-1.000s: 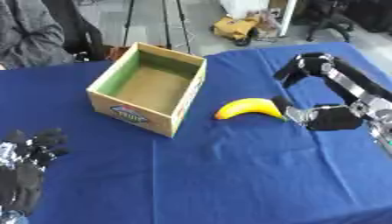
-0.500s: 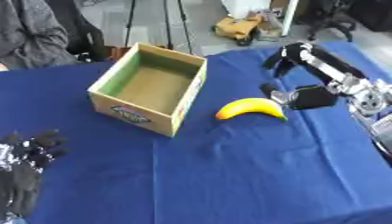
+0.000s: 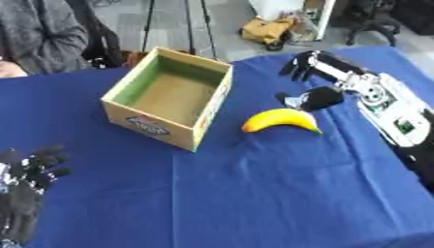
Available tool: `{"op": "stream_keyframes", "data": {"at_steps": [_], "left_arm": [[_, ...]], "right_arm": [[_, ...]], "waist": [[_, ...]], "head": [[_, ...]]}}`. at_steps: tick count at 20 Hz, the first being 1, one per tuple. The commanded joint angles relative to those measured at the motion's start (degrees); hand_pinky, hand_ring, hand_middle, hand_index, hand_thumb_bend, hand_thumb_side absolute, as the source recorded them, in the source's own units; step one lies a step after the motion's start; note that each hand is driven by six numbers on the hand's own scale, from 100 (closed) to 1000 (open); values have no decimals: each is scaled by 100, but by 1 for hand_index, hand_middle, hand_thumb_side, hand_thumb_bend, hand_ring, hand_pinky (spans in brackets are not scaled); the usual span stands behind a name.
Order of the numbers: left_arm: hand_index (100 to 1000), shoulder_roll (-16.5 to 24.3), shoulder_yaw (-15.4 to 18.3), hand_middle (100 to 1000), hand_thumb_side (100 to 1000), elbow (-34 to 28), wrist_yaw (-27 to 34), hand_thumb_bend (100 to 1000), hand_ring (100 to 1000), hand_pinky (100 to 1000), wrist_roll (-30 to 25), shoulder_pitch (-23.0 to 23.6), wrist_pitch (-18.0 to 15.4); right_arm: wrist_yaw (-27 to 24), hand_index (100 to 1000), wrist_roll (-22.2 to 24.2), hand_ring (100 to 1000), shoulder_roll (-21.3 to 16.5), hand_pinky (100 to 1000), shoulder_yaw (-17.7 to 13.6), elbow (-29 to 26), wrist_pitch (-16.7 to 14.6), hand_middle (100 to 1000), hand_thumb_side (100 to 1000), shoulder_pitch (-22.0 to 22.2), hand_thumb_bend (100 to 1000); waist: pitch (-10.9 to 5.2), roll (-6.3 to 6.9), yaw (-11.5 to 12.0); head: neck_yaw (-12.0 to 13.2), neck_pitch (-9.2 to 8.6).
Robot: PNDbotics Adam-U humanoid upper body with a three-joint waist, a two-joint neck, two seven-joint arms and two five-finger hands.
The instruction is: Pick up objects on the table and place them in the box.
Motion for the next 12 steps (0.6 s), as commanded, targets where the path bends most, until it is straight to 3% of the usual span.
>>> {"op": "stream_keyframes", "data": {"at_steps": [1, 6, 12], "left_arm": [[566, 57, -29, 738, 1000, -68, 20, 236, 768, 719, -36, -75, -9], [566, 51, -38, 738, 1000, -70, 28, 237, 768, 719, -45, -92, -6], [565, 43, -45, 737, 1000, -67, 33, 237, 768, 719, -54, -89, -3]], "right_arm": [[327, 770, 1, 730, 7, 703, -74, 436, 24, 729, 395, -211, 312], [727, 769, -146, 737, 159, 712, -200, 1200, -184, 731, 389, -357, 307], [922, 769, -440, 735, 307, 710, -253, 2014, -669, 731, 388, -491, 307]], "waist": [[-58, -7, 34], [-35, -2, 109], [-33, -1, 120]], "head": [[-55, 17], [-98, 9], [-115, 21]]}}
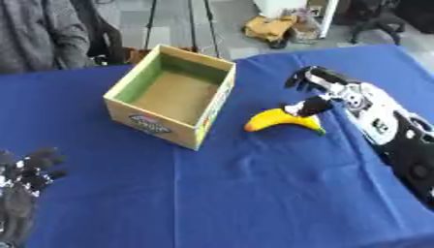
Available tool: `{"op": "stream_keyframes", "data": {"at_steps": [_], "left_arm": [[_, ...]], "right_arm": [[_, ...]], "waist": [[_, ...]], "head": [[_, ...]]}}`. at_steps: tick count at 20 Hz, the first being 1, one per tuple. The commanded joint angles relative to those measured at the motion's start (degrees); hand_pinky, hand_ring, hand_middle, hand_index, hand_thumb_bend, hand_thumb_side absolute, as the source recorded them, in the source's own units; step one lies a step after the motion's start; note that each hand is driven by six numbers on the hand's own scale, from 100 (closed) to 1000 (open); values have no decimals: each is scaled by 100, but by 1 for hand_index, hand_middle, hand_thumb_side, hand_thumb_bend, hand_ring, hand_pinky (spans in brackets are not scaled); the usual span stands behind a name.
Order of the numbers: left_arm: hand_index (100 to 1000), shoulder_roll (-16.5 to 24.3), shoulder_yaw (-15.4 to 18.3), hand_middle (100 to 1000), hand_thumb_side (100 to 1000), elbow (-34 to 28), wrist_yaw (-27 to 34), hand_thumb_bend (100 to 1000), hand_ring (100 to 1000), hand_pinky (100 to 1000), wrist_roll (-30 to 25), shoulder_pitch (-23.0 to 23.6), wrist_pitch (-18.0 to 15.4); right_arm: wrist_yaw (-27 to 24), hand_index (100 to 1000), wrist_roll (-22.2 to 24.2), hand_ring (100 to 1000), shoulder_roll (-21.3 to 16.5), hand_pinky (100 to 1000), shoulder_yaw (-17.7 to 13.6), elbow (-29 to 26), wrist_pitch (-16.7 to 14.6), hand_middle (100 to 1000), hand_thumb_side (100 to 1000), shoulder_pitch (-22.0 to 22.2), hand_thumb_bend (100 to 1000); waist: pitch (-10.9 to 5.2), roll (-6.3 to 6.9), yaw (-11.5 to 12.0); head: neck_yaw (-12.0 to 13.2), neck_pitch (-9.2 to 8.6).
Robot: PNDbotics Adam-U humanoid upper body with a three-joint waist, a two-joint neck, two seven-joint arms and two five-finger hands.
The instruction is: Pick up objects on the table and place them in the box.
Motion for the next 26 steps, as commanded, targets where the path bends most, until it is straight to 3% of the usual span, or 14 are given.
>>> {"op": "stream_keyframes", "data": {"at_steps": [1, 26], "left_arm": [[565, 45, -25, 737, 1000, -67, 24, 237, 768, 719, -20, -71, -6], [564, 25, -23, 736, 1000, -64, 26, 238, 768, 719, -17, -58, -12]], "right_arm": [[136, 769, -132, 735, -44, 710, -94, 282, -235, 731, 388, -155, 307], [407, 769, -17, 709, 167, 697, -15, 540, -519, 715, 375, -117, 298]], "waist": [[-74, 0, 8], [-52, 19, 36]], "head": [[-26, 23], [-50, 47]]}}
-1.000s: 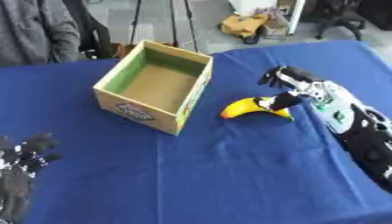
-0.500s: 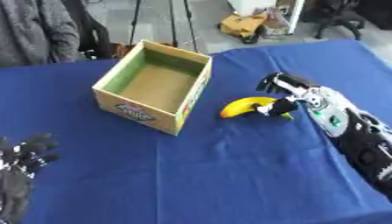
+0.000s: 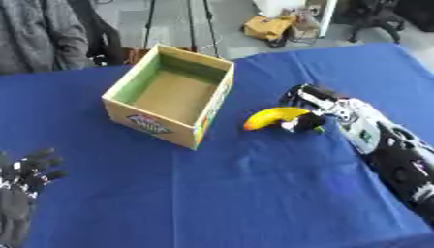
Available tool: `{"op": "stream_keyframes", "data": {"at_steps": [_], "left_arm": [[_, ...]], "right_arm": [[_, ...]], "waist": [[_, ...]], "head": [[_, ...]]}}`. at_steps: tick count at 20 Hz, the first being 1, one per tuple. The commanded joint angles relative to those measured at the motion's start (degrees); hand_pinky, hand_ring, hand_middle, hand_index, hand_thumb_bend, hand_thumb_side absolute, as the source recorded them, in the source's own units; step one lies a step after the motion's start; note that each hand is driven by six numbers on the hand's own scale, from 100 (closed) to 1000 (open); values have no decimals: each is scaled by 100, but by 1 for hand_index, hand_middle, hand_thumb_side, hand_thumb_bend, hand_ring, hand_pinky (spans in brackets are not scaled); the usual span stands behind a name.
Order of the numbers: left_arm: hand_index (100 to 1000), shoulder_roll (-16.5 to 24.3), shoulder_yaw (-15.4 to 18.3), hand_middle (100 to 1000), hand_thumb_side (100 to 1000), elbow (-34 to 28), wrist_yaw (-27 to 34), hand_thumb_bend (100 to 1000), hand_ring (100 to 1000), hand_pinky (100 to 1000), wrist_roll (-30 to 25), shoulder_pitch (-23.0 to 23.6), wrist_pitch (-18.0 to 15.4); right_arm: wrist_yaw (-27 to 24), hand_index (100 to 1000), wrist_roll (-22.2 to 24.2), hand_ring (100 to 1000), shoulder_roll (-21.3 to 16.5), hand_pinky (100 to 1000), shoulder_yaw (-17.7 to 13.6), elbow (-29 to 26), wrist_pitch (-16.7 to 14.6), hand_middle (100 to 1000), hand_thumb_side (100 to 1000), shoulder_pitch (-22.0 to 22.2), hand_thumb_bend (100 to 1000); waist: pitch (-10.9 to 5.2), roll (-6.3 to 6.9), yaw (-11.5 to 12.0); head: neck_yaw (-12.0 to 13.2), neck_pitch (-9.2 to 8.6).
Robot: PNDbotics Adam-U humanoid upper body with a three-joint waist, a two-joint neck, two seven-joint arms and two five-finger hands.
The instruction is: Pick up objects on the table and place them in the box.
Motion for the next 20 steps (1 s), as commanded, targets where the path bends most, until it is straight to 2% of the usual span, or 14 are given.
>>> {"op": "stream_keyframes", "data": {"at_steps": [1, 12, 18, 20], "left_arm": [[564, 28, -22, 736, 1000, -64, 24, 237, 768, 719, -9, -59, -17], [564, 28, -22, 736, 1000, -64, 23, 237, 768, 719, -8, -61, -17], [564, 28, -23, 736, 1000, -64, 28, 236, 768, 719, -11, -66, -17], [564, 27, -24, 736, 1000, -63, 30, 236, 769, 719, -13, -66, -15]], "right_arm": [[67, 763, 1, 698, -78, 689, -22, -12, -25, 706, 369, -84, 293], [68, 717, 31, 590, -65, 594, -14, 7, -19, 630, 320, -72, 232], [90, 690, 55, 533, -70, 515, -7, 6, -19, 598, 301, -73, 194], [98, 679, 62, 517, -70, 456, -4, 6, -19, 579, 289, -72, 171]], "waist": [[-62, -15, 11], [-60, -17, 17], [-63, -12, 19], [-63, -12, 20]], "head": [[-7, 44], [-9, 41], [-12, 37], [-12, 37]]}}
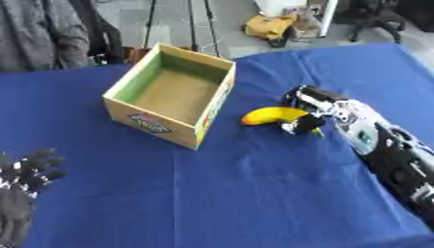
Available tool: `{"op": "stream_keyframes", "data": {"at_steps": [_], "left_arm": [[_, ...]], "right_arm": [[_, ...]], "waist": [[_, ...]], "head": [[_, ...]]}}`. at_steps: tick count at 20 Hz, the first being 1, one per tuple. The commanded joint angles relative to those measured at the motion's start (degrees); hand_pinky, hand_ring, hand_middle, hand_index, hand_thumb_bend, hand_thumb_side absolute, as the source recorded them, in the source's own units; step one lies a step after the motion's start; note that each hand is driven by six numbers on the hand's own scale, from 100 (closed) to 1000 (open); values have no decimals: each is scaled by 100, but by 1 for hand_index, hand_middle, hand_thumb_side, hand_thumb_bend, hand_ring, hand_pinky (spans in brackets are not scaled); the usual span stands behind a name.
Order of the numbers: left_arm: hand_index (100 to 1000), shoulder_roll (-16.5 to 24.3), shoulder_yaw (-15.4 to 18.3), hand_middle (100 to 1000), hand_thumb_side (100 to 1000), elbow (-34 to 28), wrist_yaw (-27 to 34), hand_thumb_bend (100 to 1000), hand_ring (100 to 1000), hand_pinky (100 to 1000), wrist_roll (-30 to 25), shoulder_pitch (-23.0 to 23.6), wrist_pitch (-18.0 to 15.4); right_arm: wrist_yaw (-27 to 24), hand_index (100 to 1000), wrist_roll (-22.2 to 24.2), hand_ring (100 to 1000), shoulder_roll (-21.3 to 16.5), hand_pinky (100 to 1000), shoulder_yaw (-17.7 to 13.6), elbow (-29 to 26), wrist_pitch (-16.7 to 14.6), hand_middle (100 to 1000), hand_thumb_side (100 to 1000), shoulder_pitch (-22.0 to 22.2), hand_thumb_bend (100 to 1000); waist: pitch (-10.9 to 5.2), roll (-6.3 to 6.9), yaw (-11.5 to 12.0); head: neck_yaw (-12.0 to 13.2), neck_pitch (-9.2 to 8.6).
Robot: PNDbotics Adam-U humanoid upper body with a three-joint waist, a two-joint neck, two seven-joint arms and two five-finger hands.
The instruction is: Pick up objects on the table and place them in the box.
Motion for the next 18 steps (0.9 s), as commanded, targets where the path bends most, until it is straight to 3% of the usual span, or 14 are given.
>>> {"op": "stream_keyframes", "data": {"at_steps": [1, 5, 18], "left_arm": [[564, 28, -24, 736, 1000, -63, 30, 236, 769, 719, -15, -67, -15], [564, 29, -24, 736, 1000, -63, 36, 236, 769, 719, -17, -69, -14], [564, 33, -22, 736, 1000, -64, 39, 236, 769, 719, -18, -64, -13]], "right_arm": [[63, 676, 33, 513, -98, 445, -3, -14, 3, 572, 285, -71, 162], [77, 657, 3, 483, -103, 406, -4, -24, 3, 553, 261, -71, 100], [-1, 651, -92, 472, -229, 396, 33, -412, 23, 547, 257, -143, 100]], "waist": [[-72, 2, 9], [-76, 4, 12], [-108, -5, -18]], "head": [[-12, 37], [-12, 37], [-7, 33]]}}
